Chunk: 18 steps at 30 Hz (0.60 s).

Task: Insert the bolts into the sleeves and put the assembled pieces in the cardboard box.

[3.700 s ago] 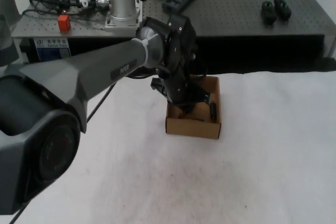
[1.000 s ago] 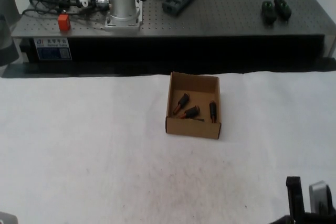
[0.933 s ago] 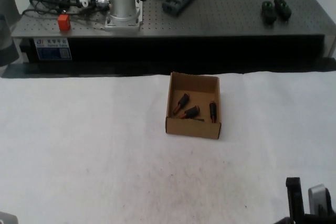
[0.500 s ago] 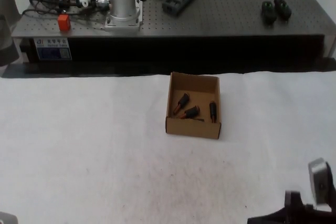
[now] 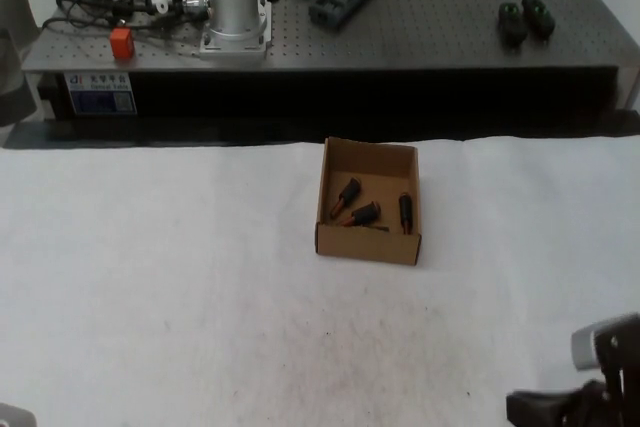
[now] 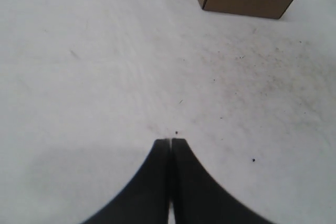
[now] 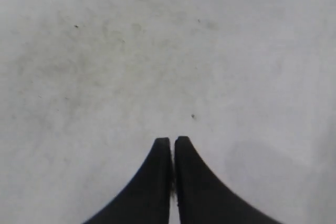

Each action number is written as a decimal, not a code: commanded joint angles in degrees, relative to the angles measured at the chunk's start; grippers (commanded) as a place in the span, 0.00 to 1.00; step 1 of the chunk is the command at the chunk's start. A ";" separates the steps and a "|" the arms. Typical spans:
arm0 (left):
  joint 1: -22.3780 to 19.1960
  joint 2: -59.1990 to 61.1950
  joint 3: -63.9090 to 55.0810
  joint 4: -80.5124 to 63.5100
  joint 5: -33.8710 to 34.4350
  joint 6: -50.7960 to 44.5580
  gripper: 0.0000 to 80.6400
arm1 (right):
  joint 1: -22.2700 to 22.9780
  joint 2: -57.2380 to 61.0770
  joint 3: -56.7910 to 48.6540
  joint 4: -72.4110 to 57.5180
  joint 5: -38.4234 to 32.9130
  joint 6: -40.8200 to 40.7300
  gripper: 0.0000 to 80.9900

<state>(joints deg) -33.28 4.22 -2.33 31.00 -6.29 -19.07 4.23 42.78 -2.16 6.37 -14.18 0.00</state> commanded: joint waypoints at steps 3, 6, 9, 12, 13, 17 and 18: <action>-0.08 -0.40 -0.20 0.32 -5.09 1.77 0.01 | -0.13 -0.34 2.16 -1.82 0.59 2.64 0.04; -0.08 -0.40 0.97 0.05 -5.55 1.35 0.01 | -0.13 -0.34 2.16 -2.94 0.78 6.00 0.04; -0.08 -0.40 2.33 -0.56 -5.04 -1.72 0.01 | -0.13 -0.34 2.16 -3.73 0.25 5.98 0.04; -0.08 -0.40 2.33 -1.15 -5.04 -1.87 0.01 | -0.13 -0.34 2.16 -4.10 0.11 9.09 0.04; -0.08 -0.40 2.33 -1.15 -5.04 -1.88 0.01 | -0.13 -0.34 2.16 -4.09 0.11 9.63 0.04; -0.08 -0.40 2.33 -1.15 -5.04 -1.88 0.01 | -0.13 -0.34 2.16 -4.09 0.41 9.63 0.04; -0.08 -0.40 2.33 -1.15 -5.04 -1.88 0.01 | -0.13 -0.34 2.16 -4.09 0.41 9.63 0.04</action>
<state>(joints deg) -33.28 4.22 0.65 30.92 -10.49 -20.25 4.23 42.78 0.63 3.26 -13.58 9.23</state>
